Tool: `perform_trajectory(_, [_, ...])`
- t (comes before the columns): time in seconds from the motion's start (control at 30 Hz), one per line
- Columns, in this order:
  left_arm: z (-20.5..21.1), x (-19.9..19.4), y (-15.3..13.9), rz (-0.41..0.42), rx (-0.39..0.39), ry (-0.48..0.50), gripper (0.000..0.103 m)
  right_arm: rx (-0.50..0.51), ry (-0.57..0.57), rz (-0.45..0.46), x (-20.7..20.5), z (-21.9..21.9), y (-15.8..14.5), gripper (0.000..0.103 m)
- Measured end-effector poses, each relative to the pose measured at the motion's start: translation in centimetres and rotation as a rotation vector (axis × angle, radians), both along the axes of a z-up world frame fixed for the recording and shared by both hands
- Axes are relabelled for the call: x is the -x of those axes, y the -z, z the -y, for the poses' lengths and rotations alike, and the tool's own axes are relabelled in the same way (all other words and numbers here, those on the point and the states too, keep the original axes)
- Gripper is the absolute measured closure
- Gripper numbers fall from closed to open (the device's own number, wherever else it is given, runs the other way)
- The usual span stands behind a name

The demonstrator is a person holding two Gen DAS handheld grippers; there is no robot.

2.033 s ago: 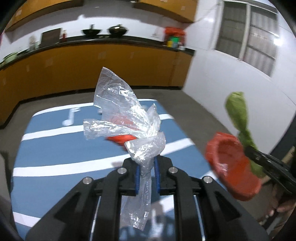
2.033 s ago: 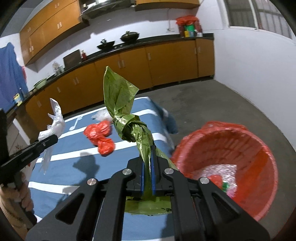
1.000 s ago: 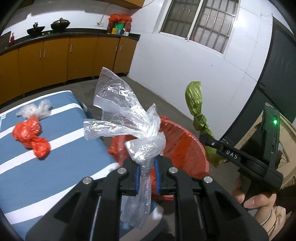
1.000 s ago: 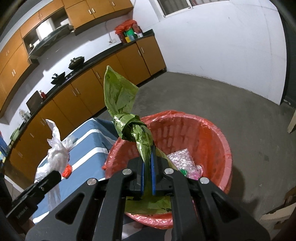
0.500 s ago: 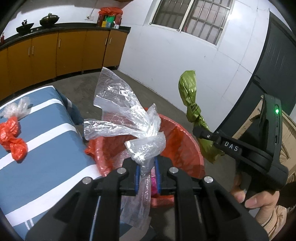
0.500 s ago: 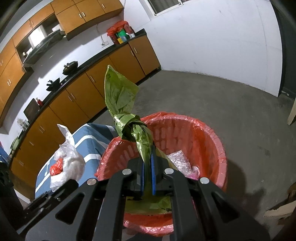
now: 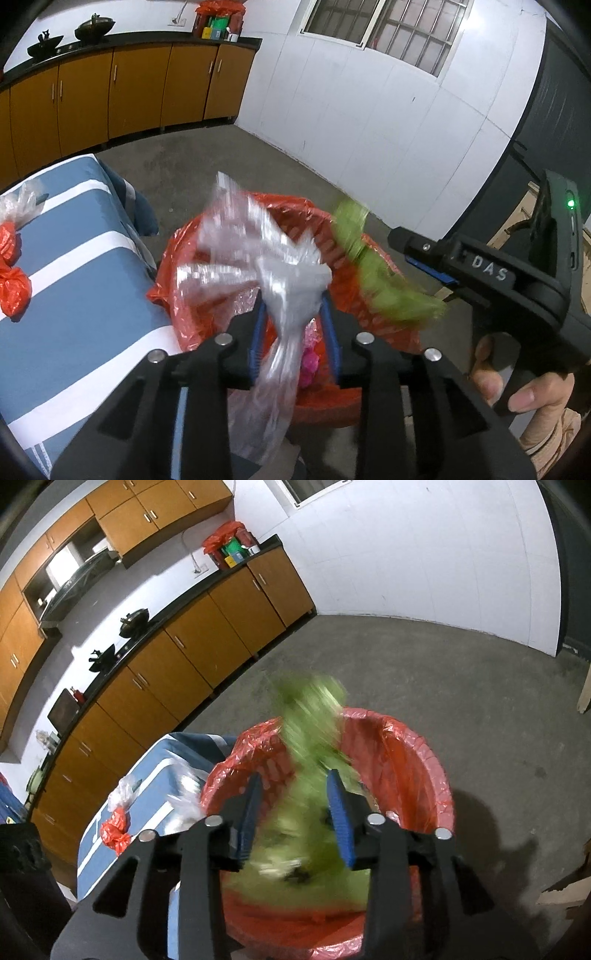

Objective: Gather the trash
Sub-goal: 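Drop the olive bag into the basket with the right tool while the left tool drops the clear bag, then move the left tool to the table and grasp the red bag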

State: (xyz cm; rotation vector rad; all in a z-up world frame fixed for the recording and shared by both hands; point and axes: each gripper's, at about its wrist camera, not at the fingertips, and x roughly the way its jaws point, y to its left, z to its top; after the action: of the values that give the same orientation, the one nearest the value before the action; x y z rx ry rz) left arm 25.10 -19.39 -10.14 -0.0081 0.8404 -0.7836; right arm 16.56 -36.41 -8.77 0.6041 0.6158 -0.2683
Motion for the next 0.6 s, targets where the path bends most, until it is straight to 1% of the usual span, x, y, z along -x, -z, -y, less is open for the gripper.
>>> perform_trajectory(0.1, [-0.3,-0.2,0.4,-0.008,-0.003,-0.004,0.069,0.003,0.007,-0.004,0.1,0.0,0.0,0.06])
perform_trajectory(0.23, [-1.3,-0.2,0.6,-0.006,-0.006,-0.028,0.062,0.017,0.017,-0.013,0.3,0.0,0.2,0.06])
perform_trajectory(0.37, [-2.9,0.2,0.3,0.034,-0.027,-0.088,0.048,0.047,0.013,-0.028,0.3,-0.7,0.2,0.06])
perform_trajectory(0.47, [-4.2,0.3,0.0,0.055,-0.044,-0.131,0.042,0.074,-0.003,-0.036,0.2,-1.1,0.1,0.06])
perform_trajectory(0.6, [-6.7,0.2,-0.3,0.082,-0.067,-0.207,0.038,0.117,-0.03,-0.04,-0.2,-2.2,-0.2,0.06])
